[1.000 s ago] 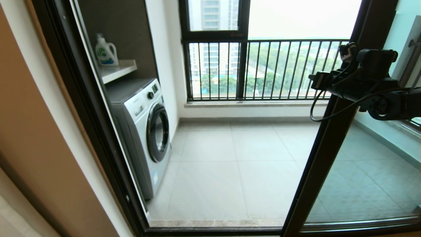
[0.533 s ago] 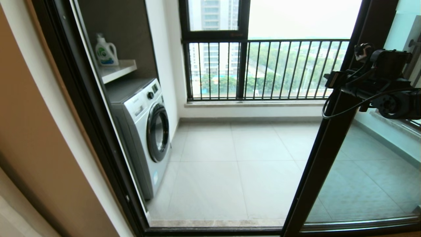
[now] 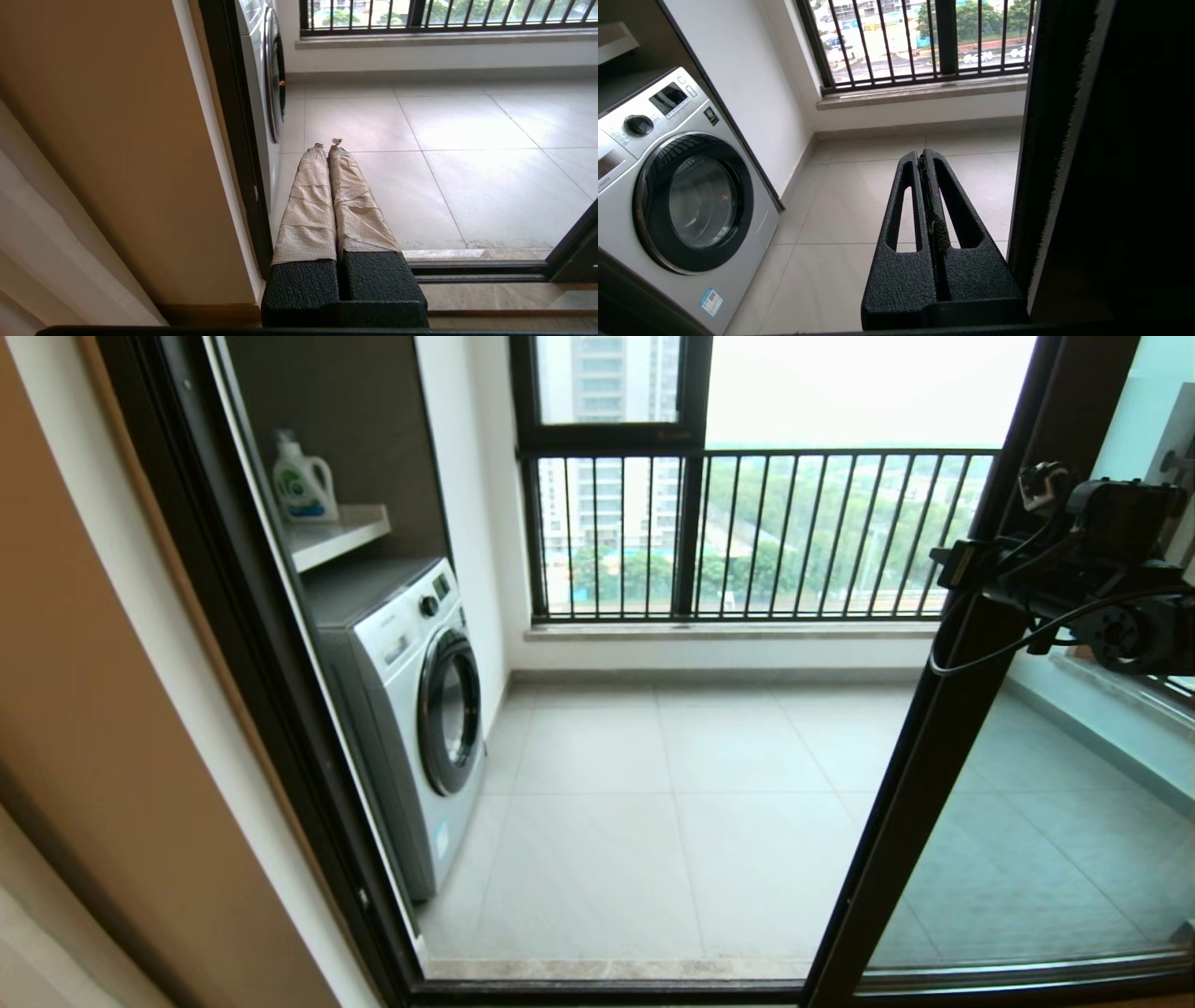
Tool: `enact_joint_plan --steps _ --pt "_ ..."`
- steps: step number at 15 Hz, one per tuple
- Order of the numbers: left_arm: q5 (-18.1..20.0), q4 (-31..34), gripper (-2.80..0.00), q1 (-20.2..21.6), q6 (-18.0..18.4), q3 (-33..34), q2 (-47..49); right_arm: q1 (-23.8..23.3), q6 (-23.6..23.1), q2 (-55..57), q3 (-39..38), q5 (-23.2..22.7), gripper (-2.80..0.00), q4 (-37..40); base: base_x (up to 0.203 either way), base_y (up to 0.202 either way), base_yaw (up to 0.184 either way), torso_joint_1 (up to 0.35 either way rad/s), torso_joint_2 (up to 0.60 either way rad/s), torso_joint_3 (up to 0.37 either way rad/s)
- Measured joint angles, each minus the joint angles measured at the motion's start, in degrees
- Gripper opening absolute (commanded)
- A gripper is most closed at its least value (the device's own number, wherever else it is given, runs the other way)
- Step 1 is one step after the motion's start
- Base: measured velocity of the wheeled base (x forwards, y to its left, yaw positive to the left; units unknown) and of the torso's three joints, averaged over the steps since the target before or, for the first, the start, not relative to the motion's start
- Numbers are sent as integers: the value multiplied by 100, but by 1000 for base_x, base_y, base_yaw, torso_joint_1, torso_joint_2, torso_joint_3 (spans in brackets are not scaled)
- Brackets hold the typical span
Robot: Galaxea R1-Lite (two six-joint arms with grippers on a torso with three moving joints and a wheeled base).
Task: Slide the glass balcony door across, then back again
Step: Open the slid door
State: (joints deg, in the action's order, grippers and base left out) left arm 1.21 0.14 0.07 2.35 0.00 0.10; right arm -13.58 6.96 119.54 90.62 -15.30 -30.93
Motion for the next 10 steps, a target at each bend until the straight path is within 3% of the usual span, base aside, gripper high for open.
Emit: enact_joint_plan --steps 6,10 --pt "0 1 -280 0 -1 0 0 -159 9 2 -55 55 -280 0 0 0 0 0 0 0" --pt "2 0 -280 -2 2 0 0 125 2 -158 -177 39 -280 -41 0 0 0 0 0 0"
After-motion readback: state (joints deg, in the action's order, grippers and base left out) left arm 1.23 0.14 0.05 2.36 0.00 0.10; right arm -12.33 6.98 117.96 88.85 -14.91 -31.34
